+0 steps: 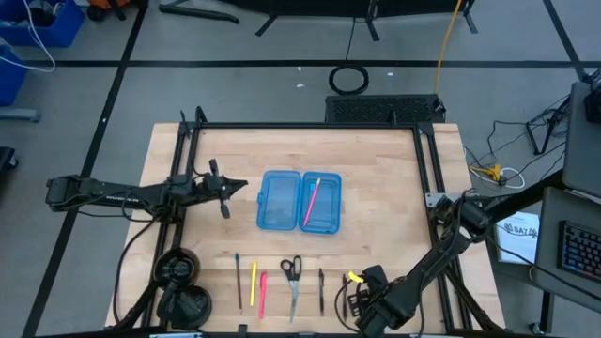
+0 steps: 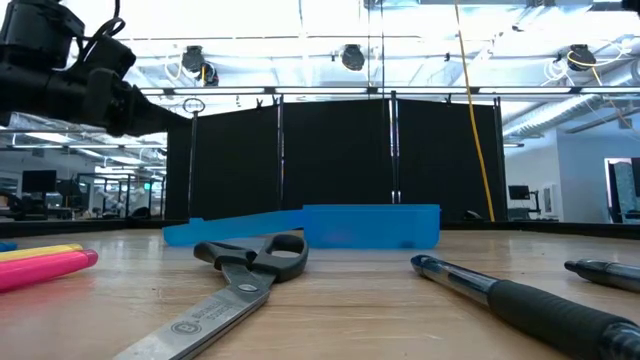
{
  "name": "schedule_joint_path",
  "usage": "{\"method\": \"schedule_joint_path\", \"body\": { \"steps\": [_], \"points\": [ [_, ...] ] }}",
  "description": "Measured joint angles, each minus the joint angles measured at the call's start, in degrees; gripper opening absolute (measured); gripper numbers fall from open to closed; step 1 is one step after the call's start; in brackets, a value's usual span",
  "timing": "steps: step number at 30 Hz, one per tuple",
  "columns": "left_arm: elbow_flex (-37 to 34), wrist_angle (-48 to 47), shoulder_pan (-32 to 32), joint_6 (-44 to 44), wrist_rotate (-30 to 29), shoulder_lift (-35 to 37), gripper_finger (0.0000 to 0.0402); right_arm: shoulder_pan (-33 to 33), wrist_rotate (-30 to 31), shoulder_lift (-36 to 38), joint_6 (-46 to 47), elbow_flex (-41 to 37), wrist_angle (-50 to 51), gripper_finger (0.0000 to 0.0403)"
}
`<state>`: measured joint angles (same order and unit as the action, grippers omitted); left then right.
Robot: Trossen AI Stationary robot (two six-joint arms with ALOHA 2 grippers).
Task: Pick & place school supplies into a supply box
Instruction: Put the right black pen into the blue supply box
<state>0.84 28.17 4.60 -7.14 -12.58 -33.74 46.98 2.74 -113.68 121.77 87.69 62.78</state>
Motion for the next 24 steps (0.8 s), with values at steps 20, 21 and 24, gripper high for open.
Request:
{"method": "schedule_joint_path", "body": {
  "steps": [20, 21, 24],
  "points": [
    [0.0, -1.9, 0.0, 2.1, 0.0, 0.0, 0.0008, -0.1, -6.1, 0.4, -5.6, -18.0, -18.1, 0.0117],
    [0.0, -1.9, 0.0, 2.3, 0.0, 0.0, 0.0008, -0.1, -6.5, 0.5, -6.1, -18.8, -18.7, 0.0108],
    [0.0, -1.9, 0.0, 2.8, 0.0, 0.0, 0.0008, -0.1, -7.0, 0.8, -7.1, -20.8, -20.6, 0.0077]
  ]
}}
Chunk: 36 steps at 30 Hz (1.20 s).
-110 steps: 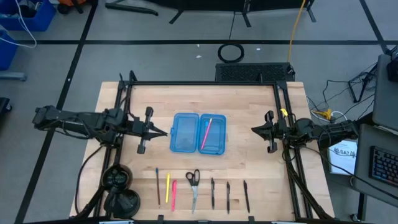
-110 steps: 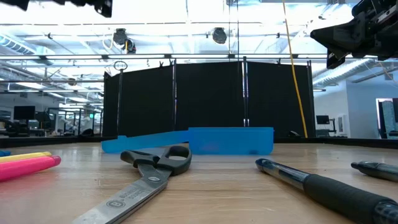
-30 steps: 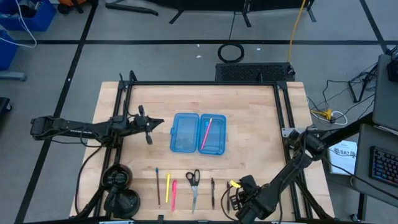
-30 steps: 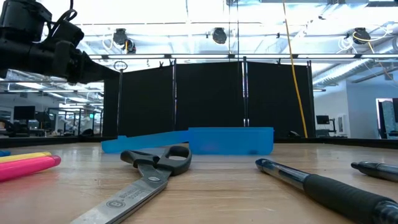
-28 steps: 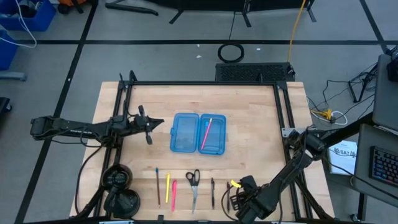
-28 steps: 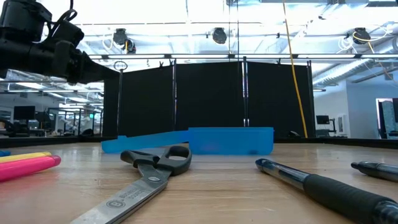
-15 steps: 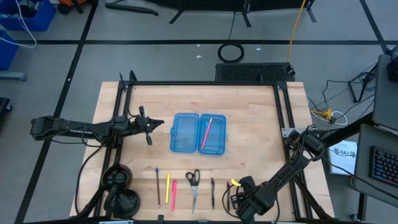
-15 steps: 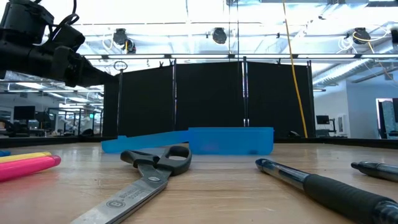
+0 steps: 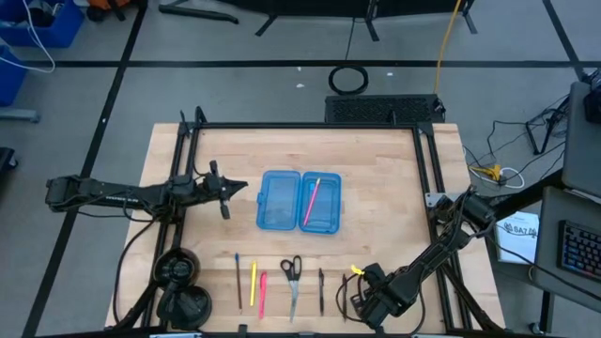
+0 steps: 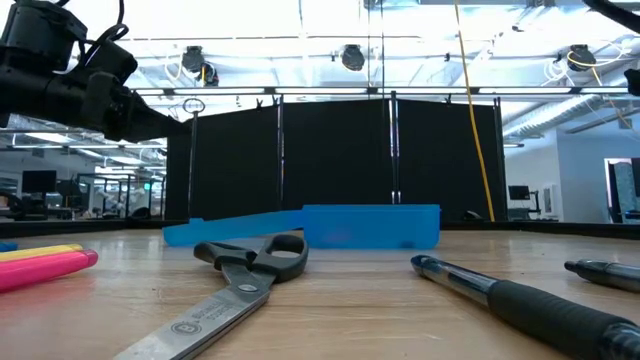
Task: Pick & place school supplies into a supply box
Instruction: Put the right black pen into the blue supply box
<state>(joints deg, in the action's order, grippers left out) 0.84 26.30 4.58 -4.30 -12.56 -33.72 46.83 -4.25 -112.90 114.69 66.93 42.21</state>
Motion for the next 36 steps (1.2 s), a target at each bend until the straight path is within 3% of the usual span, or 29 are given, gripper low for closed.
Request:
{"method": "schedule_joint_path", "body": {
  "steps": [5, 10, 18, 27, 30, 36],
  "points": [
    [0.0, 0.0, 0.0, 0.5, 0.0, 0.0, 0.0008, 0.0, -0.1, 0.3, -2.5, -0.5, 0.3, 0.0022],
    [0.0, 0.0, 0.0, 0.5, 0.1, 0.0, 0.0008, -0.3, 2.2, 3.1, -3.2, -0.9, 1.2, 0.0018],
    [0.0, 0.0, -0.1, 0.3, 0.5, 0.0, 0.0008, -1.0, 16.8, 13.0, -4.0, -0.8, 4.6, 0.0018],
    [0.0, -0.5, -0.1, 0.4, 0.5, 0.0, 0.0008, -3.5, 30.4, 21.8, -24.3, 0.6, 7.2, 0.0018],
    [0.0, -0.7, -0.1, 0.6, 0.5, 0.0, 0.0008, -4.3, 33.5, 26.2, -29.0, 0.6, 9.7, 0.0018],
    [0.0, -0.9, -0.1, 2.7, 0.5, 0.0, 0.0008, -6.0, 45.6, 35.9, -35.1, 0.6, 17.2, 0.0017]
  ]
}}
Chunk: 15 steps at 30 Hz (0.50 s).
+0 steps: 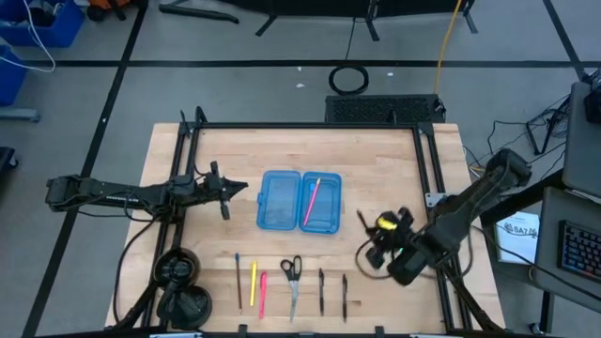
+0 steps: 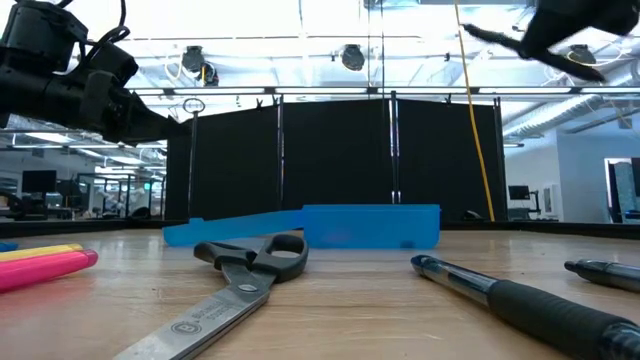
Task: Pick & place school supplies into a supply box
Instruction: Put the right black pen into the blue supply box
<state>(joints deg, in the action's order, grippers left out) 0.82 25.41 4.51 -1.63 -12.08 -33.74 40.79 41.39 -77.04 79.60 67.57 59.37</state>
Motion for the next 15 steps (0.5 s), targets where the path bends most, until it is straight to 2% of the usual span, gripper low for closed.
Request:
{"method": "schedule_joint_path", "body": {
  "steps": [4, 8, 11, 15],
  "points": [
    [0.0, -0.3, 0.0, 1.6, 0.0, 0.0, 0.0008, -2.0, 6.2, 5.4, 0.7, -0.1, 2.4, 0.0017],
    [0.0, -0.3, 0.0, 3.3, 0.0, 0.0, 0.0008, -5.7, 11.0, 9.3, 3.9, -1.8, 0.4, 0.0023],
    [0.0, -0.3, 0.0, 3.9, 0.0, 0.0, 0.0008, -10.1, 10.2, 10.9, 5.1, -3.9, -5.1, 0.0025],
    [0.0, -0.3, 0.0, 5.6, 0.0, 0.0, 0.0008, -17.9, 1.9, 11.6, 0.0, -7.7, -18.4, 0.0021]
  ]
}}
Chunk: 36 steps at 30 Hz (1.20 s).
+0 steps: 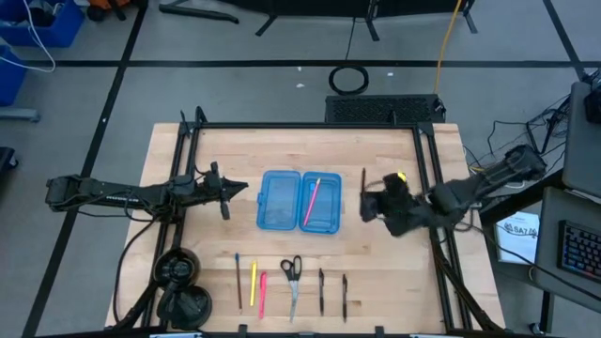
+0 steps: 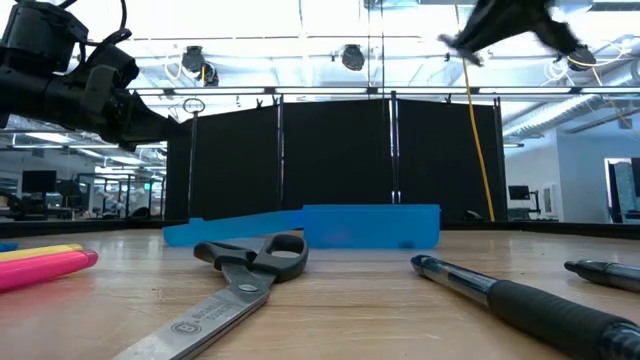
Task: Pick & place school supplies into a supply box
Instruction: Put the right black pen into the blue supply box
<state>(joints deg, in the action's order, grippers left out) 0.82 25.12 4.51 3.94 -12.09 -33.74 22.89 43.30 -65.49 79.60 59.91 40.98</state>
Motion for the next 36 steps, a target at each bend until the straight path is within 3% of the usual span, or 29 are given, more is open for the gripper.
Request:
{"method": "schedule_joint_path", "body": {
  "steps": [3, 7, 16, 18, 24, 27, 36],
  "points": [
    [0.0, 0.0, 0.0, 1.4, 0.0, 0.0, 0.0008, -5.8, -6.3, -1.0, -8.7, -3.8, -13.4, 0.0021],
    [0.0, -0.1, 0.0, 3.9, 0.0, 0.0, 0.0008, -13.4, -16.3, -4.5, -12.7, -8.3, -30.4, 0.0021],
    [0.0, -1.7, 0.0, 7.1, 0.0, 0.0, 0.0008, -20.6, -28.8, -18.8, -9.0, -7.7, -38.6, 0.0020],
    [0.0, -1.8, 0.0, 7.1, 0.0, 0.0, 0.0008, -21.1, -30.4, -21.4, -8.6, -4.4, -35.5, 0.0019],
    [0.0, -1.8, 0.0, 7.1, 0.0, 0.0, 0.0008, -22.6, -30.3, -27.9, -8.3, 13.4, -7.9, 0.0017],
    [0.0, -1.6, 0.0, 6.7, 0.0, 0.0, 0.0008, -23.1, -30.2, -31.6, -8.4, 20.7, 1.0, 0.0017],
    [0.0, -1.0, 0.0, 6.9, -3.0, 0.0, 0.0008, -24.7, -36.4, -40.8, -5.3, 24.0, 1.8, 0.0017]
  ]
}}
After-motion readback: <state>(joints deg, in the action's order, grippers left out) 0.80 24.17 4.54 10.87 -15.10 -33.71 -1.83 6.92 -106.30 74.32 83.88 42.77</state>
